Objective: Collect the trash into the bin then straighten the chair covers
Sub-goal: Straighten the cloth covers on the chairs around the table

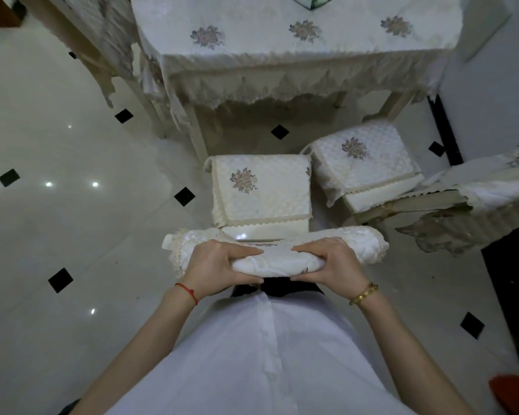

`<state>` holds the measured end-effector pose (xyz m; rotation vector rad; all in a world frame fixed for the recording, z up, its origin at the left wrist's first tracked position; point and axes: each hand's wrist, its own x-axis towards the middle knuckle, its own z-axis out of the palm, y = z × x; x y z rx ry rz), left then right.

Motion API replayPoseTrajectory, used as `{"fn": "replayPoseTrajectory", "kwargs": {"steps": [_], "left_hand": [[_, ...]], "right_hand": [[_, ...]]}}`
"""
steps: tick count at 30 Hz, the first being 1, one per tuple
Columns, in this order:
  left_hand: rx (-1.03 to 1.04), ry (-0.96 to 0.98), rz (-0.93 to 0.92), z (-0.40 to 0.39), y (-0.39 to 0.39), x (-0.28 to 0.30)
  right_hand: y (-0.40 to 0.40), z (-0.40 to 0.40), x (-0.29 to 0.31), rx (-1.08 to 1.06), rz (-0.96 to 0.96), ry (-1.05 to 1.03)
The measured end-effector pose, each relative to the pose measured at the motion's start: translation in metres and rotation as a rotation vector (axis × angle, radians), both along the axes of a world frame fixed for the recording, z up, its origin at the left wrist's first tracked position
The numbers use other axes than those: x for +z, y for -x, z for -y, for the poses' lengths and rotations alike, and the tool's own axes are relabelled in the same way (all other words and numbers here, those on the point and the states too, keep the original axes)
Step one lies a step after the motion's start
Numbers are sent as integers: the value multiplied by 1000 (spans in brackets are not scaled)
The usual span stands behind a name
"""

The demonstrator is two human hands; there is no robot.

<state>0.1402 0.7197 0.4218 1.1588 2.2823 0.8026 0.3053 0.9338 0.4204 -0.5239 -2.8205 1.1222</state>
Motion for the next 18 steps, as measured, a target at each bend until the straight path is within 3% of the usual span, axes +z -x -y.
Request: {"fn": "replayPoseTrajectory", "kwargs": {"steps": [7,18], "left_hand": [[34,-29,-12,-9,23,2],[78,-24,-24,-82,118,0]], "right_hand": [[24,-7,3,-12,-17,31],[128,-81,13,29,-62,106]]}}
